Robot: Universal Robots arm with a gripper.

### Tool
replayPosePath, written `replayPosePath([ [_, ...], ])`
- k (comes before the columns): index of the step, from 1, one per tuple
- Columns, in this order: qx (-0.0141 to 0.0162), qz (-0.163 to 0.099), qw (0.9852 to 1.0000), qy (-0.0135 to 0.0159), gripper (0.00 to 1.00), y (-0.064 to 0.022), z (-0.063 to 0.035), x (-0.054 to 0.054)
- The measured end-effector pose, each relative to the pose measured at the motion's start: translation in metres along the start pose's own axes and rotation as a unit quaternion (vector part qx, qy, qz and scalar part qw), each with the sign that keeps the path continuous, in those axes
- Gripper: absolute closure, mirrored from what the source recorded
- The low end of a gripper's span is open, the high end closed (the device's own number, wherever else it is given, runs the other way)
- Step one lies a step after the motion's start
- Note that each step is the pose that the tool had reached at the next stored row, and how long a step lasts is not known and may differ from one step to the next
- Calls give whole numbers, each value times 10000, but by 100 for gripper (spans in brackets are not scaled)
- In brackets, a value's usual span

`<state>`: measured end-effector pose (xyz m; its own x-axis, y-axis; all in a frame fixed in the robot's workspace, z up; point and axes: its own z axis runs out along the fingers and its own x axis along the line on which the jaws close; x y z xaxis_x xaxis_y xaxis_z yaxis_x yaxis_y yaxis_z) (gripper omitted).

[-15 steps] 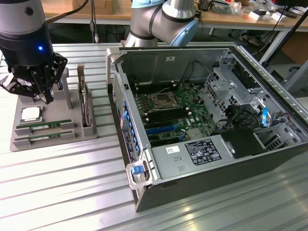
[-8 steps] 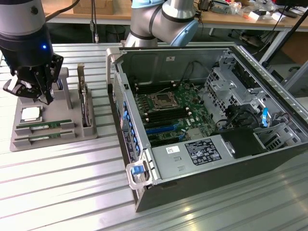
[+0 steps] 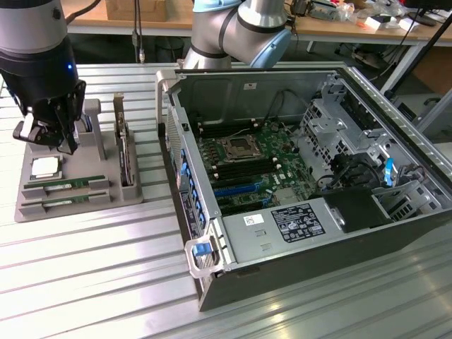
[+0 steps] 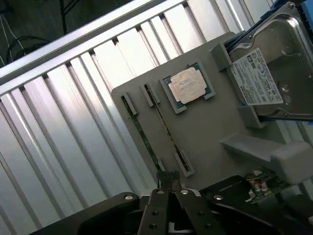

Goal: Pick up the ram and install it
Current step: 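Pick up the ram and move it above insertion slot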

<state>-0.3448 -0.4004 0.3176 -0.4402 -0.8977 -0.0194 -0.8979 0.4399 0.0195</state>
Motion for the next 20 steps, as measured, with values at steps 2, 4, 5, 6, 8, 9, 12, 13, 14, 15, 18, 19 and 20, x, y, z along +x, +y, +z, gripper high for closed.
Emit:
replayPosePath([
  [2,-2,-221,9998,9,89,0,3,0],
  [4,-4,-443,9990,17,89,0,6,0],
  [5,-5,-516,9987,20,89,0,7,0],
  [6,-7,-677,9977,26,89,0,9,0],
  [8,-9,-923,9957,35,89,0,13,0],
  [9,-11,-1053,9944,39,89,0,15,0],
  [12,-20,-1724,9850,60,89,-1,27,0],
  [13,-22,-1866,9824,65,89,0,29,0],
  [14,-23,-2002,9797,69,89,0,31,1],
  [15,-25,-2142,9768,74,89,-1,33,1],
  [18,-29,-2419,9703,82,89,-1,38,1],
  [19,-30,-2531,9674,85,89,-1,40,1],
  [20,-32,-2623,9649,87,89,0,41,1],
])
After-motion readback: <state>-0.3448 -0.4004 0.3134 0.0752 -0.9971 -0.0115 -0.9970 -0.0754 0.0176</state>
